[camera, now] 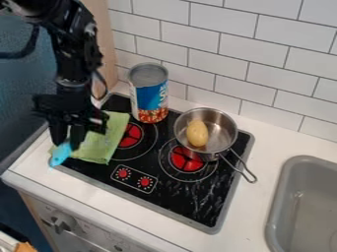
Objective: Put the blue spatula on top of the green towel
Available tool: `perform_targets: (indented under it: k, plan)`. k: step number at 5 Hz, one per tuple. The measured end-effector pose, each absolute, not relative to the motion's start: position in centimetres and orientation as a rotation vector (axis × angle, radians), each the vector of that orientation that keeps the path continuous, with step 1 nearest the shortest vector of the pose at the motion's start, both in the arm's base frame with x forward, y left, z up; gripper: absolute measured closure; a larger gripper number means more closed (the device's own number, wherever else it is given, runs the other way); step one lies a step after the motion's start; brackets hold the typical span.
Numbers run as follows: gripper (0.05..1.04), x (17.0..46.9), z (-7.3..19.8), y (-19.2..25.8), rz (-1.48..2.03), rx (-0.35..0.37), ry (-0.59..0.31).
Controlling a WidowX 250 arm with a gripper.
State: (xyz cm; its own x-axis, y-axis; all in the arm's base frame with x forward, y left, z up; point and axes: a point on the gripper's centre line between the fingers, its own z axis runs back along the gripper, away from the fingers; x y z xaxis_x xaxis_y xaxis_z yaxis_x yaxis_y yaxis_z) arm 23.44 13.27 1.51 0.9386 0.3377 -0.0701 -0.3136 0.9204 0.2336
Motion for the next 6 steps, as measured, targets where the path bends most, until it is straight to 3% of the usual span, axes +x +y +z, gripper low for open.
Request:
perform_targets:
  k: [2, 3, 4, 6]
  plan:
    - [0.797, 25.9, -0.8, 15.3, 0.390, 0.229, 0.041]
    - [0.797, 26.9, -2.2, 15.0, 0.418, 0.199, -0.019]
    - [0.756, 27.4, -2.8, 14.6, 0.404, 0.164, -0.021]
    - [0.175, 27.3, -1.9, 14.3, 0.303, 0.212, 0.020]
